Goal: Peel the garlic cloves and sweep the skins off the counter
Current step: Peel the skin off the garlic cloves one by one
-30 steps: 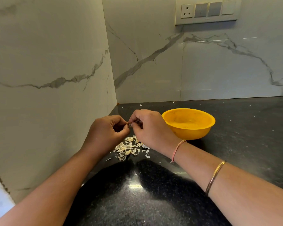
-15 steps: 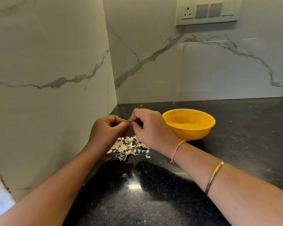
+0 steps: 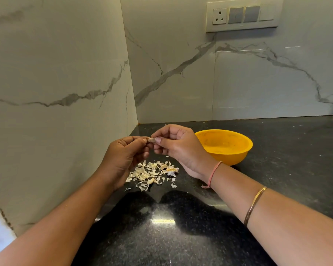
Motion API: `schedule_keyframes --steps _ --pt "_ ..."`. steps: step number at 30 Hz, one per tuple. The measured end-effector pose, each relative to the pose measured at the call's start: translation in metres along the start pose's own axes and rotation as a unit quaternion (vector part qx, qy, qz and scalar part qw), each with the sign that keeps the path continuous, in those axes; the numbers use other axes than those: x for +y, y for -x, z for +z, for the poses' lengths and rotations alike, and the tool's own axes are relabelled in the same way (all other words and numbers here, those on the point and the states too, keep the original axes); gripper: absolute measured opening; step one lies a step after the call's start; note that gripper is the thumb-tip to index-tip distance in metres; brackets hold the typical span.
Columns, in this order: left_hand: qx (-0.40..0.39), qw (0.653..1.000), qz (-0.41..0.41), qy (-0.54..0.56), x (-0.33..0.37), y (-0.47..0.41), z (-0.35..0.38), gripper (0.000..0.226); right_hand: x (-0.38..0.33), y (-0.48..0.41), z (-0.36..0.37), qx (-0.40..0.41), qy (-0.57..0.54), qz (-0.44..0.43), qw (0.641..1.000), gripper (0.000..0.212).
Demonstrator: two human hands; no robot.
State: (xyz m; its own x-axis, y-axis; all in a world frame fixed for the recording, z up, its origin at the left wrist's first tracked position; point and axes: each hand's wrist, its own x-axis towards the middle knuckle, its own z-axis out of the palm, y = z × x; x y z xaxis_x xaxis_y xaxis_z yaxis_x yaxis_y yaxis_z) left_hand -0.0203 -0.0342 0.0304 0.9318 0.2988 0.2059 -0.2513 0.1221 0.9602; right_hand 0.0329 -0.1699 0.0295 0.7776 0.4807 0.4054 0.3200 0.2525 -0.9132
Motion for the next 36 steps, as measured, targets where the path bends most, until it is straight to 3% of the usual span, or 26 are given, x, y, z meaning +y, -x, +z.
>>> schedule_keyframes --steps 3,6,9,13,20,28,32,36 --pt "-0.004 1.0 -0.009 0.024 0.001 0.0 0.001 0.015 -0.001 -0.001 0.0 -0.016 -0.118 0.054 0.991 0.013" --pt "0.0 1.0 -0.007 0.029 0.001 -0.001 0.001 0.014 -0.001 0.0 0.001 0.002 -0.121 0.074 0.99 0.011" --pt "0.028 0.999 0.0 0.03 -0.001 -0.002 0.001 0.012 0.007 -0.002 0.003 0.075 0.053 0.035 0.995 0.018" --pt "0.062 0.998 0.007 0.02 -0.004 -0.005 -0.001 0.011 0.009 -0.005 0.002 0.171 0.289 -0.102 0.936 0.01" --pt "0.066 0.998 0.019 -0.013 -0.007 -0.006 -0.004 0.009 0.009 -0.001 0.01 0.098 0.382 -0.205 0.896 0.01" --pt "0.056 0.996 0.042 -0.062 -0.007 -0.004 0.0 0.008 0.01 0.0 0.008 0.098 0.322 -0.153 0.929 0.016" --pt "0.05 0.994 0.047 -0.084 -0.008 -0.004 0.0 0.01 0.011 -0.001 0.006 0.073 0.302 -0.118 0.943 0.009" --pt "0.042 0.998 0.033 -0.046 -0.007 -0.005 0.0 0.012 0.008 -0.002 0.005 0.072 0.094 -0.005 0.993 0.011"
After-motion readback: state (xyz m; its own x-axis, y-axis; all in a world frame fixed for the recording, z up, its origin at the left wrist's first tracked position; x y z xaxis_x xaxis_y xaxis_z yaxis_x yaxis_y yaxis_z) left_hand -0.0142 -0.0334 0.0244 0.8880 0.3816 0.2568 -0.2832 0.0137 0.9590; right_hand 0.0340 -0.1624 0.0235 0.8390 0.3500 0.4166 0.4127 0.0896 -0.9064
